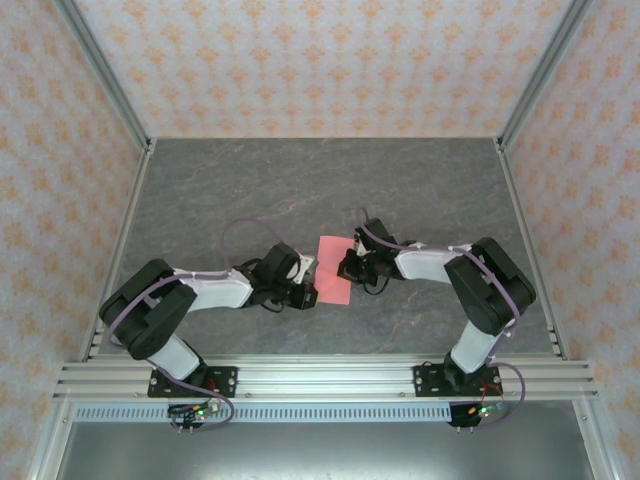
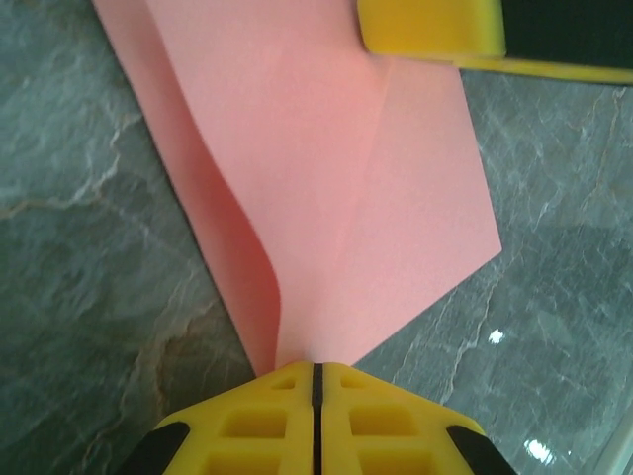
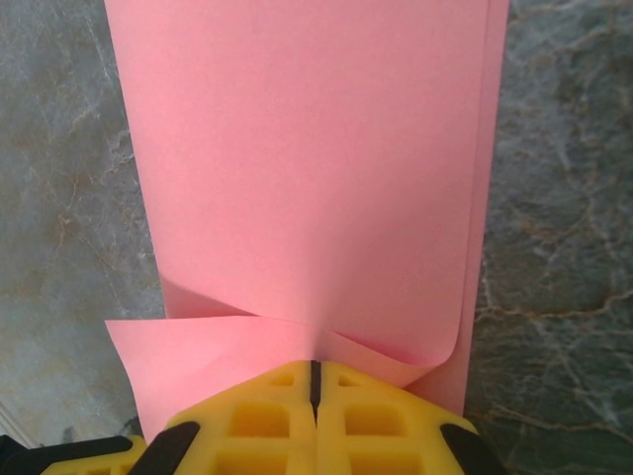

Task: Fold a paper plane with a square sheet of paper (fold left side to right side)
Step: Fold the triangle a second time at the center of the table.

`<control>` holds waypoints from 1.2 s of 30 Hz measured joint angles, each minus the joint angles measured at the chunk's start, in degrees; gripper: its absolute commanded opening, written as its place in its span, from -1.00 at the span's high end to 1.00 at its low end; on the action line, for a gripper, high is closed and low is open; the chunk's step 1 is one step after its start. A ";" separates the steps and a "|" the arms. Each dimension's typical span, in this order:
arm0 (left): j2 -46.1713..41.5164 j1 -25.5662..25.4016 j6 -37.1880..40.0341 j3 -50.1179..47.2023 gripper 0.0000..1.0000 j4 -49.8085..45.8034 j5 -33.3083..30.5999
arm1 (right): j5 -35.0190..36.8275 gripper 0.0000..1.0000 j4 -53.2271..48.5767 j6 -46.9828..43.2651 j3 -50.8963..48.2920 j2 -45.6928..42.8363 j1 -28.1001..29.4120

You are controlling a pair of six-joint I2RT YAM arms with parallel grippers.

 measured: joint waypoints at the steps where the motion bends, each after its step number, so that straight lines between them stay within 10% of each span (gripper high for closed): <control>1: -0.39 0.00 -0.02 -0.37 0.88 0.00 -0.07 | 0.02 0.90 -0.02 0.00 0.04 0.00 0.00; 14: -10.62 1.09 -1.27 -0.17 0.86 -6.86 0.07 | 0.00 0.90 -0.17 0.00 0.13 0.04 0.00; 36: 4.50 1.11 -0.79 7.56 0.84 -6.84 -0.24 | -0.20 0.90 -0.22 -0.44 0.22 -0.09 -0.02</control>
